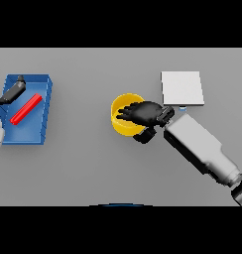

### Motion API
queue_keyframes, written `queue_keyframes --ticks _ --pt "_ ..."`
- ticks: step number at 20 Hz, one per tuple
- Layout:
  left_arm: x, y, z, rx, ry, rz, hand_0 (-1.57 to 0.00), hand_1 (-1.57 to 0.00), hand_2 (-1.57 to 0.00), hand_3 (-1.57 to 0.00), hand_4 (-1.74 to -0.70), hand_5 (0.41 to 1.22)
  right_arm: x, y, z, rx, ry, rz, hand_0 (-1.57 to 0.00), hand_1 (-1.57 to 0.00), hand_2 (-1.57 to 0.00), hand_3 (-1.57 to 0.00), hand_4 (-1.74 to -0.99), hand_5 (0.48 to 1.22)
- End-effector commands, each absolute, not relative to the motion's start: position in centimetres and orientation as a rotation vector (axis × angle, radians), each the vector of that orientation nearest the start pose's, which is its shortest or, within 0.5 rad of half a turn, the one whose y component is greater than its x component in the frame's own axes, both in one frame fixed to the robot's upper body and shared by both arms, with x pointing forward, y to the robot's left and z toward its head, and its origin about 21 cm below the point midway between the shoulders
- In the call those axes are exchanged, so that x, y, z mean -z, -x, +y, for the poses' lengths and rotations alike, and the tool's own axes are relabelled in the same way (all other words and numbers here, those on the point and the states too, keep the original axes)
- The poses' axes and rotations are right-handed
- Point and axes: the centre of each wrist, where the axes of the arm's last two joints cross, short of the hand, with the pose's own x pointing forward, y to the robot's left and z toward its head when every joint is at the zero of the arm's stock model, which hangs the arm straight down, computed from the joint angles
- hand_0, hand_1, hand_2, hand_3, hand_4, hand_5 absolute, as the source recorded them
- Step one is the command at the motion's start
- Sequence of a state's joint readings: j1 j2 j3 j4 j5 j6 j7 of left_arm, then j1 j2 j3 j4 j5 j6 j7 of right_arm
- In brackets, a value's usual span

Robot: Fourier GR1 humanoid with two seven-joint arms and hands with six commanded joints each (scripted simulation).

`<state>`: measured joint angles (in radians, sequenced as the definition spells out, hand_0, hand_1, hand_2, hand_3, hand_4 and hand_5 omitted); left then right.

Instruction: Pick up the red beaker and tilt it to pour out 1 green nut into yellow bowl. Pick up the yellow bowl and place it on the metallic measuring scale.

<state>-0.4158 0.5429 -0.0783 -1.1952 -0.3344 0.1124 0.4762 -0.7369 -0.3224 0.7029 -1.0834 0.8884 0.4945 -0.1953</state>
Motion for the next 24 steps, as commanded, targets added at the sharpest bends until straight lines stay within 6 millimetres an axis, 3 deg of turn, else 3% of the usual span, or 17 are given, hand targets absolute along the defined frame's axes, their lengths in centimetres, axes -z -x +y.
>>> queue_keyframes --ticks 1,4,5,7,10,13,17,21,24 --pt "-7.4 -34.5 33.1 0.429 -0.847 -1.099 0.0 0.0 0.0 0.0 -0.74 0.697 -5.2 -36.1 -11.9 -2.157 0.334 -1.145 0.0 0.0 -0.01 -0.05 -1.285 0.753" --pt "-7.4 -34.7 32.9 0.423 -0.847 -1.107 0.0 0.0 0.0 0.0 -0.75 0.701 -4.7 -36.1 -12.2 -2.113 0.331 -1.085 -0.03 -0.04 -0.07 -0.14 -1.302 0.805" --pt "-7.7 -34.9 32.9 0.427 -0.849 -1.118 0.0 0.0 0.0 0.0 -0.75 0.701 -5.1 -36.3 -12.2 -2.116 0.339 -1.083 -0.16 -0.14 -0.15 -0.18 -1.321 0.839" --pt "-7.7 -34.9 33.3 0.43 -0.855 -1.111 0.0 0.0 0.0 0.0 -0.76 0.703 -4.9 -36.1 -12.2 -2.129 0.31 -1.099 -0.67 -0.65 -0.61 -0.31 -1.394 0.976" --pt "-7.5 -34.9 33.2 0.435 -0.853 -1.11 0.0 0.0 0.0 0.0 -0.76 0.701 -4.9 -36.2 -12.3 -2.131 0.269 -1.091 -1.11 -1.1 -1.08 -0.71 -1.557 1.096" --pt "-7.7 -34.9 33.2 0.445 -0.856 -1.107 0.0 0.0 0.0 0.0 -0.75 0.695 -5.1 -36.3 -12.2 -2.148 0.263 -1.076 -1.33 -1.33 -1.2 -1.12 -1.647 1.157" --pt "-7.5 -34.7 33.2 0.451 -0.856 -1.106 0.0 0.0 0.0 0.0 -0.74 0.689 -5.2 -36.1 -12.6 -2.129 0.265 -1.088 -1.47 -1.47 -1.28 -1.37 -1.702 1.195" --pt "-7.2 -34.8 33.4 0.451 -0.866 -1.099 0.0 0.0 0.0 0.0 -0.73 0.685 -6.0 -35.9 -12.8 -2.13 0.272 -1.119 -1.53 -1.53 -1.31 -1.4 -1.725 1.21" --pt "-7.5 -34.9 33.3 0.461 -0.867 -1.116 0.0 0.0 0.0 0.0 -0.73 0.691 -7.6 -36.2 -12.6 -2.106 0.306 -1.128 -1.55 -1.55 -1.37 -1.31 -1.733 1.215"
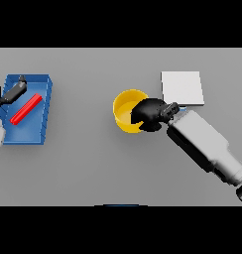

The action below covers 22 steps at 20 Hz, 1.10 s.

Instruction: Pick up the red beaker and tilt it to pour out 1 green nut into yellow bowl. Pick up the yellow bowl and place it on the metallic measuring scale.

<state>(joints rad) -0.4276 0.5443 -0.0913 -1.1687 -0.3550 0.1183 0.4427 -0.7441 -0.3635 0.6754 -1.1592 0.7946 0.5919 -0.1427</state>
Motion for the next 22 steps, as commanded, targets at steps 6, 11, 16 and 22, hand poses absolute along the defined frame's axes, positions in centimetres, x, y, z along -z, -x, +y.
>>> queue_keyframes --ticks 6,11,16,22 --pt "-8.4 -35.1 33.3 0.449 -0.876 -1.119 0.0 0.0 0.0 0.0 -0.74 0.693 -11.3 -36.5 -13.6 -2.065 0.406 -1.18 -1.57 -1.57 -1.42 -1.27 -1.739 1.22" --pt "-8.5 -35.2 33.2 0.446 -0.873 -1.118 0.0 0.0 0.0 0.0 -0.74 0.7 -12.4 -37.1 -15.1 -1.991 0.439 -1.202 -1.57 -1.57 -1.47 -1.35 -1.74 1.22" --pt "-8.3 -34.8 33.4 0.441 -0.873 -1.105 0.0 0.0 0.0 0.0 -0.74 0.71 -14.0 -38.6 -18.4 -1.889 0.566 -1.21 -1.57 -1.57 -1.52 -1.23 -1.741 1.221" --pt "-8.8 -34.6 33.5 0.448 -0.866 -1.117 0.0 0.0 0.0 0.0 -0.73 0.697 -13.9 -40.7 -22.6 -1.758 0.667 -1.188 -1.57 -1.57 -1.5 -1.18 -1.741 1.221"
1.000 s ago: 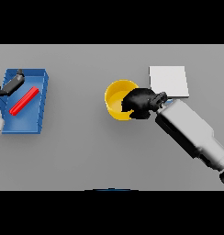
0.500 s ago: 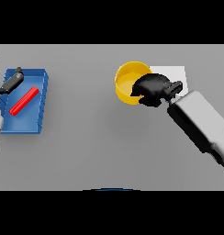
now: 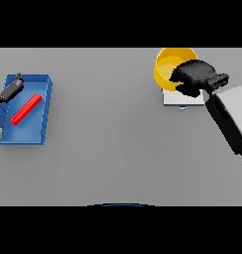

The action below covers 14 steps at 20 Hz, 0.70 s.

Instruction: Pick up the red beaker and tilt it to pour out 1 green nut into yellow bowl. Pick up the yellow bowl and place it on the metallic measuring scale.

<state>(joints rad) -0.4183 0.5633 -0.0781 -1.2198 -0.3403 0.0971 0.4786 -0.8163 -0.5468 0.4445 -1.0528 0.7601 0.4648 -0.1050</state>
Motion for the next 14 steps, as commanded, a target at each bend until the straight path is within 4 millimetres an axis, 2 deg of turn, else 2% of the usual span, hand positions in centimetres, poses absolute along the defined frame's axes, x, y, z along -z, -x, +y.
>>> queue_keyframes --ticks 1,3,8,12,14 --pt "-8.7 -34.7 33.5 0.45 -0.866 -1.108 0.0 0.0 0.0 0.0 -0.73 0.696 -13.4 -41.1 -23.1 -1.733 0.676 -1.175 -1.57 -1.57 -1.51 -1.17 -1.741 1.221" --pt "-8.5 -34.5 33.3 0.452 -0.864 -1.106 0.0 0.0 0.0 0.0 -0.73 0.688 -12.3 -41.5 -24.7 -1.706 0.708 -1.147 -1.57 -1.57 -1.49 -1.2 -1.741 1.221" --pt "-8.6 -34.6 33.6 0.444 -0.884 -1.106 0.0 0.0 0.0 0.0 -0.72 0.682 -10.3 -42.3 -26.6 -1.661 0.716 -1.107 -1.57 -1.57 -1.41 -1.35 -1.741 1.221" --pt "-8.2 -34.7 33.7 0.444 -0.88 -1.097 0.0 0.0 0.0 0.0 -0.72 0.676 -8.9 -42.4 -26.7 -1.644 0.693 -1.101 -1.57 -1.57 -1.38 -1.33 -1.741 1.221" --pt "-8.4 -34.8 33.5 0.448 -0.873 -1.108 0.0 0.0 0.0 0.0 -0.73 0.675 -8.2 -42.3 -27.1 -1.627 0.676 -1.111 -1.57 -1.57 -1.35 -1.37 -1.741 1.221"
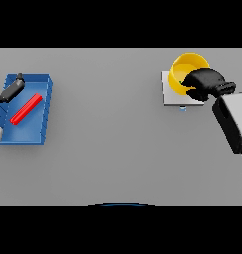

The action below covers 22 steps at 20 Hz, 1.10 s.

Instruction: Pick up the red beaker and tilt it to pour out 1 green nut into yellow bowl. Pick up the yellow bowl and place it on the metallic measuring scale.

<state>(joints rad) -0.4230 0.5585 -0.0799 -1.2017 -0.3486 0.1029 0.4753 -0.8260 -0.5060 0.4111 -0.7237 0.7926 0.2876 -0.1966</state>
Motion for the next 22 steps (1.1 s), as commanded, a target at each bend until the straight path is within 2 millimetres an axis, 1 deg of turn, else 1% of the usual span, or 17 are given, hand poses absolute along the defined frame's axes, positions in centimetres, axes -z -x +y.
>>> queue_keyframes --ticks 1,2,3,4,5,7,8,10,11,13,15,16,17,18,20,21,22 --pt "-8.59 -34.68 33.82 0.452 -0.883 -1.105 0.0 0.0 0.0 0.0 -0.73 0.673 -7.94 -42.29 -27.17 -1.625 0.664 -1.121 -1.57 -1.57 -1.34 -1.4 -1.741 1.221" --pt "-8.36 -34.76 33.66 0.453 -0.883 -1.095 0.0 0.0 0.0 0.0 -0.72 0.671 -7.87 -42.44 -26.97 -1.626 0.659 -1.12 -1.56 -1.57 -1.34 -1.44 -1.741 1.221" --pt "-8.66 -34.85 33.58 0.451 -0.88 -1.102 0.0 0.0 0.0 0.0 -0.72 0.669 -7.98 -42.58 -27.0 -1.624 0.655 -1.13 -1.5 -1.57 -1.33 -1.46 -1.741 1.221" --pt "-8.55 -34.73 33.68 0.452 -0.887 -1.098 0.0 0.0 0.0 0.0 -0.72 0.668 -7.87 -42.59 -26.88 -1.617 0.654 -1.121 -1.46 -1.57 -1.34 -1.45 -1.741 1.221" --pt "-8.84 -34.84 33.45 0.455 -0.89 -1.106 0.0 0.0 0.0 0.0 -0.72 0.667 -7.52 -42.57 -26.78 -1.614 0.652 -1.117 -1.45 -1.5 -1.38 -1.39 -1.734 1.221" --pt "-8.41 -34.87 33.36 0.459 -0.88 -1.095 0.0 0.0 0.0 0.0 -0.72 0.671 -7.98 -42.7 -26.64 -1.611 0.639 -1.128 -1.49 -1.48 -1.45 -1.1 -1.737 1.221" --pt "-8.39 -34.88 33.27 0.459 -0.876 -1.102 0.0 0.0 0.0 0.0 -0.72 0.671 -8.0 -42.75 -26.4 -1.611 0.64 -1.123 -1.44 -1.34 -1.29 -0.99 -1.688 1.221" --pt "-8.45 -34.78 33.44 0.46 -0.877 -1.096 0.0 0.0 0.0 0.0 -0.72 0.668 -8.32 -42.76 -26.66 -1.623 0.651 -1.106 -0.99 -0.88 -0.92 -0.8 -1.629 1.08" --pt "-8.5 -34.93 33.19 0.458 -0.883 -1.096 0.0 0.0 0.0 0.0 -0.72 0.667 -8.02 -42.72 -26.81 -1.641 0.654 -1.082 -0.79 -0.71 -0.78 -0.72 -1.609 1.029" --pt "-8.36 -34.95 33.41 0.451 -0.883 -1.101 0.0 0.0 0.0 0.0 -0.72 0.663 -7.87 -42.75 -26.67 -1.674 0.65 -1.062 -0.51 -0.45 -0.55 -0.6 -1.579 0.955" --pt "-8.46 -34.96 33.37 0.443 -0.881 -1.103 0.0 0.0 0.0 0.0 -0.72 0.662 -8.18 -42.98 -26.3 -1.702 0.646 -1.075 -0.32 -0.29 -0.38 -0.51 -1.56 0.909" --pt "-8.22 -35.03 33.12 0.446 -0.881 -1.097 0.0 0.0 0.0 0.0 -0.72 0.663 -8.29 -42.96 -26.35 -1.711 0.64 -1.083 -0.26 -0.23 -0.3 -0.46 -1.554 0.891" --pt "-8.61 -35.27 33.31 0.446 -0.887 -1.091 0.0 0.0 0.0 0.0 -0.72 0.664 -8.07 -42.88 -26.34 -1.706 0.642 -1.08 -0.21 -0.18 -0.24 -0.43 -1.552 0.876" --pt "-8.63 -35.24 33.29 0.45 -0.887 -1.091 0.0 0.0 0.0 0.0 -0.72 0.664 -7.95 -42.88 -26.18 -1.696 0.633 -1.098 -0.17 -0.15 -0.19 -0.39 -1.546 0.856" --pt "-8.42 -35.13 33.27 0.455 -0.881 -1.102 0.0 0.0 0.0 0.0 -0.73 0.664 -7.88 -42.77 -26.51 -1.699 0.629 -1.11 -0.11 -0.09 -0.12 -0.33 -1.537 0.822" --pt "-8.39 -35.03 33.4 0.456 -0.884 -1.103 0.0 0.0 0.0 0.0 -0.73 0.665 -7.78 -42.82 -26.23 -1.695 0.623 -1.108 -0.08 -0.07 -0.1 -0.3 -1.53 0.809" --pt "-8.45 -35.08 33.45 0.453 -0.881 -1.097 0.0 0.0 0.0 0.0 -0.72 0.664 -7.81 -42.71 -26.75 -1.687 0.627 -1.094 -0.07 -0.06 -0.08 -0.27 -1.523 0.798"
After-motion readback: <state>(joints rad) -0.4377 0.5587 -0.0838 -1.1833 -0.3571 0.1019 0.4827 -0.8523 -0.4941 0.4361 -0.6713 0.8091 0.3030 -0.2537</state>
